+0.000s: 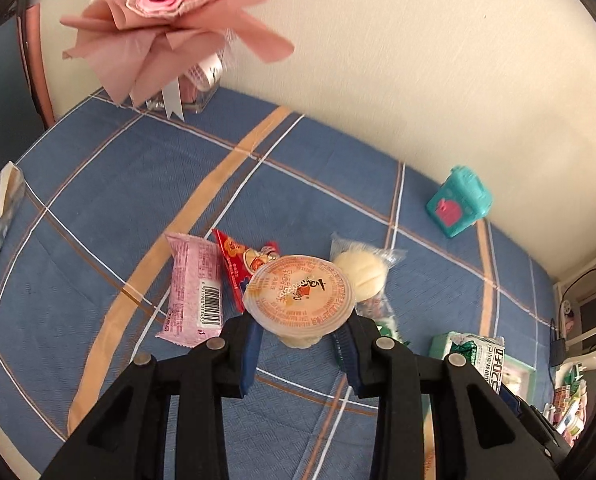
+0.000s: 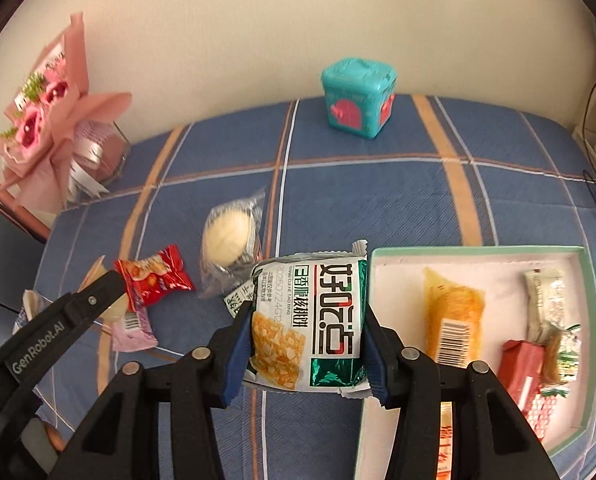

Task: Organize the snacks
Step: 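Lift both held items and carry them over the white tray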

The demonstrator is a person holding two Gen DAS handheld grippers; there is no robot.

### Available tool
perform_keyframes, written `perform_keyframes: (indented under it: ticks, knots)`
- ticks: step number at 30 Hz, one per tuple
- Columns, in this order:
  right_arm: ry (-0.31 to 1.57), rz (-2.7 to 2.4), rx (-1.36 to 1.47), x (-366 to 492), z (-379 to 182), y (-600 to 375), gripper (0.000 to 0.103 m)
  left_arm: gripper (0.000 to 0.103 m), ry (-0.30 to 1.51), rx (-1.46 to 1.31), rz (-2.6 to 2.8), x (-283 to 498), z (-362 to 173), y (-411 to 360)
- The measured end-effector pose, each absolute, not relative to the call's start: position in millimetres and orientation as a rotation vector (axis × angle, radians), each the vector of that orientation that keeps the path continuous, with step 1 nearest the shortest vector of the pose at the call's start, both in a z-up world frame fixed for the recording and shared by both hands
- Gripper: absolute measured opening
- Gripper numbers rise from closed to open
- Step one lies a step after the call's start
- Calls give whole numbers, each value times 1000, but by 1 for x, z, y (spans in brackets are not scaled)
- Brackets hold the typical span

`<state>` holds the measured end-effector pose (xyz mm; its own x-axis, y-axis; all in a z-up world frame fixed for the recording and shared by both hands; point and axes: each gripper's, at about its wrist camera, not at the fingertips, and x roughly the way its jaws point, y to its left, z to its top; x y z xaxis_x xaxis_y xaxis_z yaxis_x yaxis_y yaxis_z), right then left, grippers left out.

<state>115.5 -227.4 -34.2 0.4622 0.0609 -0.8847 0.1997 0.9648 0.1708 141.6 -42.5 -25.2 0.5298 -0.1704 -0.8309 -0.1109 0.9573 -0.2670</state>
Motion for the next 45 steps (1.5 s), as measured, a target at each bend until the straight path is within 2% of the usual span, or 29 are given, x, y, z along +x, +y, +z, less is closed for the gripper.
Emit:
perform_keyframes:
  ticks: [10, 30, 45]
  knots:
    - [1091, -116, 308, 107, -19, -253, 52, 36, 1011, -310, -100, 129, -14, -66]
    - [1097, -391, 515, 60, -23, -406, 52, 36, 1023, -36, -337, 89, -10, -227]
    - [1106, -467, 553, 37, -23, -463, 53, 37, 1057, 68, -426, 71, -27, -290]
